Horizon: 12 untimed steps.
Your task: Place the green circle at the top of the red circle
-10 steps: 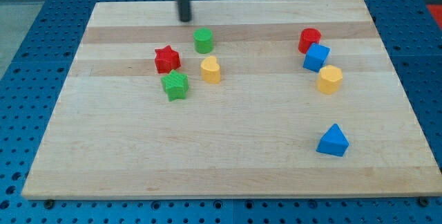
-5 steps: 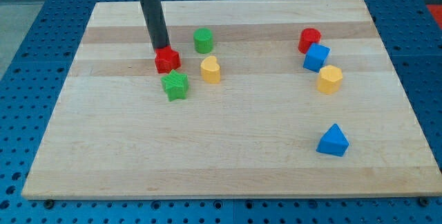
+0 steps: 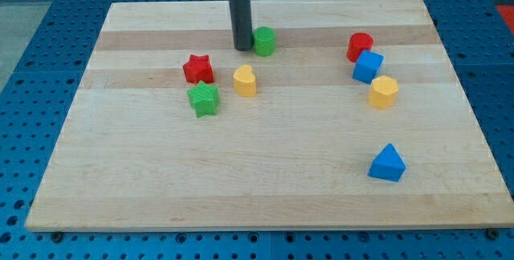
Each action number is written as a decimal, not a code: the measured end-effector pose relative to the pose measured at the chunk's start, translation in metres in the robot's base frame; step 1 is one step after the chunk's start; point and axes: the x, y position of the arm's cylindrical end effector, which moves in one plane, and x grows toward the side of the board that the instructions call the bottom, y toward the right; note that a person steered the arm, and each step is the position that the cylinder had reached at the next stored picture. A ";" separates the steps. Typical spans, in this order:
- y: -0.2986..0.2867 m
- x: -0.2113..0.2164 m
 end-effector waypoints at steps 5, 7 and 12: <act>0.061 0.000; 0.095 -0.010; 0.148 -0.022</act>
